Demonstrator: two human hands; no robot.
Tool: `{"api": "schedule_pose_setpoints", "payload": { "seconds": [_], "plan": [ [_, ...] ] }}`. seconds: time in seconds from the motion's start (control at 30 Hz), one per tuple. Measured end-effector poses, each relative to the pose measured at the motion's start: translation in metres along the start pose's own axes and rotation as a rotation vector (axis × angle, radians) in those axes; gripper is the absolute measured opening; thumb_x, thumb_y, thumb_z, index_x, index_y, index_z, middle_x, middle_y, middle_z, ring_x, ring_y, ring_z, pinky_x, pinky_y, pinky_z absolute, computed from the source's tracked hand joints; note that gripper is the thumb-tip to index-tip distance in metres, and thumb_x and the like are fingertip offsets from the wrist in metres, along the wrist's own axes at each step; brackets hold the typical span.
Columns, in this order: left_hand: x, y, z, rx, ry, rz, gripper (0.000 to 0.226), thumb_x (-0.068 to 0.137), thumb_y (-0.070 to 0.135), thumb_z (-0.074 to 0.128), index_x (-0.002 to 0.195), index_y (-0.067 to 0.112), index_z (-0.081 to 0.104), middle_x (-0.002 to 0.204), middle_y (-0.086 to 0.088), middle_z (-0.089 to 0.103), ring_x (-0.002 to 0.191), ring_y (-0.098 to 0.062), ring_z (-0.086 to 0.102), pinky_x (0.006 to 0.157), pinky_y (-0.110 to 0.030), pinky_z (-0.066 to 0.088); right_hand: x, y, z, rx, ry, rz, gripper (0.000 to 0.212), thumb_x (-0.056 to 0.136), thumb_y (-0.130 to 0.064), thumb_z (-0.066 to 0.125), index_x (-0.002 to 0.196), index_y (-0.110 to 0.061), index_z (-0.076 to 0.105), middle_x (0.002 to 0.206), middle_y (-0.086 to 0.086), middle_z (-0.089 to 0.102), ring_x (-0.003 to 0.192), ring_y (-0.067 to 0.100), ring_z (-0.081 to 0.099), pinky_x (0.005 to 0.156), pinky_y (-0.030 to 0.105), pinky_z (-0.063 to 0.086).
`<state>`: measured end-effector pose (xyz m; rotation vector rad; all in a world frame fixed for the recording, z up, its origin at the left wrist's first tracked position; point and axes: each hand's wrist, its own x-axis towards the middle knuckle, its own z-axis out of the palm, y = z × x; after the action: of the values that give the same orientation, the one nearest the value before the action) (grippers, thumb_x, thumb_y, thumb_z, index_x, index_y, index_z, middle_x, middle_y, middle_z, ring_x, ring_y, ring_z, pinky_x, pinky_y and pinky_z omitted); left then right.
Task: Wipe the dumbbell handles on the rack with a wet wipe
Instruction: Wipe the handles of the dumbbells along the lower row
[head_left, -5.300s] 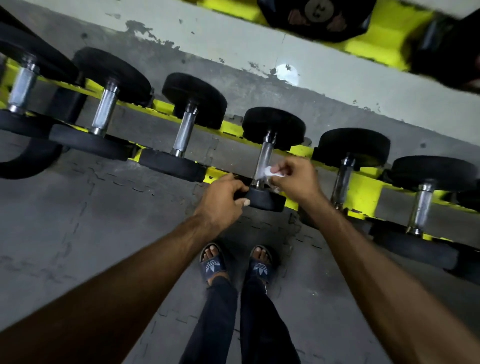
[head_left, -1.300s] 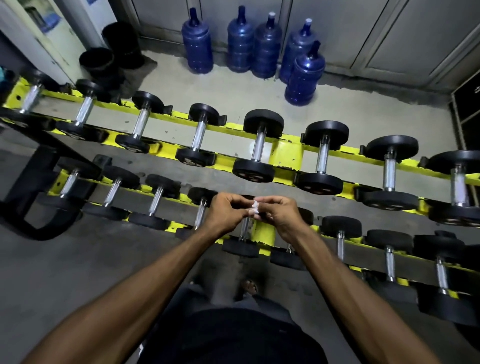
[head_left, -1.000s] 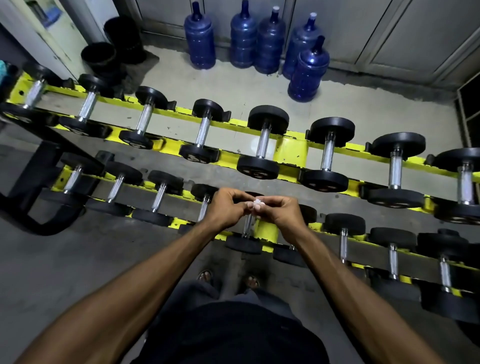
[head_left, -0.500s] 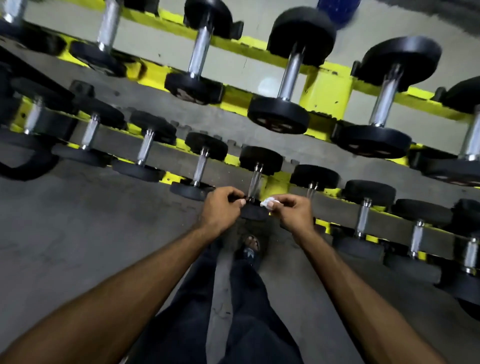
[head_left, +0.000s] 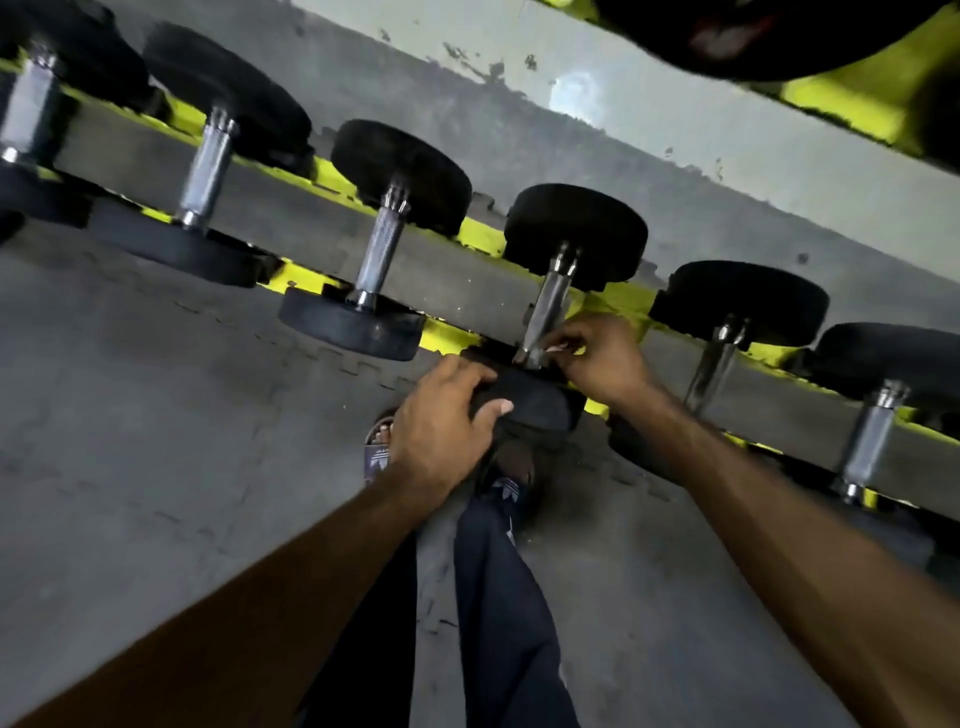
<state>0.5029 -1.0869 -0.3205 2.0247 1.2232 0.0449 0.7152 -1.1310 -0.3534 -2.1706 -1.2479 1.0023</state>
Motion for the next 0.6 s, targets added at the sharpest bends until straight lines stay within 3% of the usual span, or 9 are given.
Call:
{"api": "schedule_pose_setpoints", "payload": {
  "seconds": [0.13, 0.23, 0.4, 0.5, 0.6],
  "plan": [
    [-0.005, -0.006, 0.01, -0.026, 0.069, 0.021, 0.033, 0.087, 0.042, 0.068, 0.111, 0.02, 0.073, 0.107, 0.008, 0.059, 0.096, -0.018, 0.061, 0.078, -0.042, 0.056, 0.017, -0.021, -0.004, -0.427, -0.173, -0.316, 0.014, 0.082, -0.026, 0.067, 0.09, -0.022, 0.078, 0.097, -0.001, 0.073, 0.087, 0.024, 0.067, 0.068, 0.031, 0.05],
    [-0.005, -0.003, 0.01, -0.014, 0.076, 0.007, 0.031, 0.086, 0.041, 0.071, 0.111, 0.022, 0.073, 0.108, 0.01, 0.059, 0.098, -0.015, 0.06, 0.079, -0.041, 0.055, 0.038, -0.047, 0.003, -0.679, -0.293, -0.342, 0.016, 0.084, -0.035, 0.065, 0.093, -0.025, 0.075, 0.102, 0.0, 0.07, 0.093, 0.028, 0.065, 0.061, 0.028, 0.035],
    [-0.003, -0.003, 0.007, -0.019, 0.084, 0.022, 0.028, 0.082, 0.039, 0.076, 0.103, 0.02, 0.075, 0.103, 0.009, 0.061, 0.092, -0.017, 0.063, 0.073, -0.041, 0.056, 0.068, -0.083, 0.026, -1.02, -0.562, -0.294, 0.021, 0.093, -0.016, 0.053, 0.109, -0.013, 0.066, 0.119, 0.012, 0.065, 0.109, 0.034, 0.063, 0.076, 0.035, 0.047],
    [-0.001, -0.005, 0.007, -0.015, 0.085, 0.037, 0.029, 0.081, 0.04, 0.074, 0.101, 0.019, 0.075, 0.101, 0.008, 0.06, 0.091, -0.017, 0.062, 0.072, -0.041, 0.056, 0.072, -0.091, 0.024, -1.066, -0.682, -0.27, 0.009, 0.085, -0.01, 0.059, 0.088, -0.018, 0.059, 0.11, 0.009, 0.067, 0.092, 0.029, 0.065, 0.066, 0.032, 0.045],
    [0.0, -0.005, 0.007, -0.012, 0.101, 0.056, 0.031, 0.08, 0.043, 0.071, 0.098, 0.018, 0.074, 0.099, 0.008, 0.06, 0.09, -0.017, 0.062, 0.07, -0.04, 0.056, 0.065, -0.084, 0.008, -0.911, -0.598, -0.321, 0.012, 0.079, -0.012, 0.065, 0.09, -0.015, 0.069, 0.101, 0.013, 0.067, 0.085, 0.032, 0.063, 0.062, 0.029, 0.039]
  ]
}}
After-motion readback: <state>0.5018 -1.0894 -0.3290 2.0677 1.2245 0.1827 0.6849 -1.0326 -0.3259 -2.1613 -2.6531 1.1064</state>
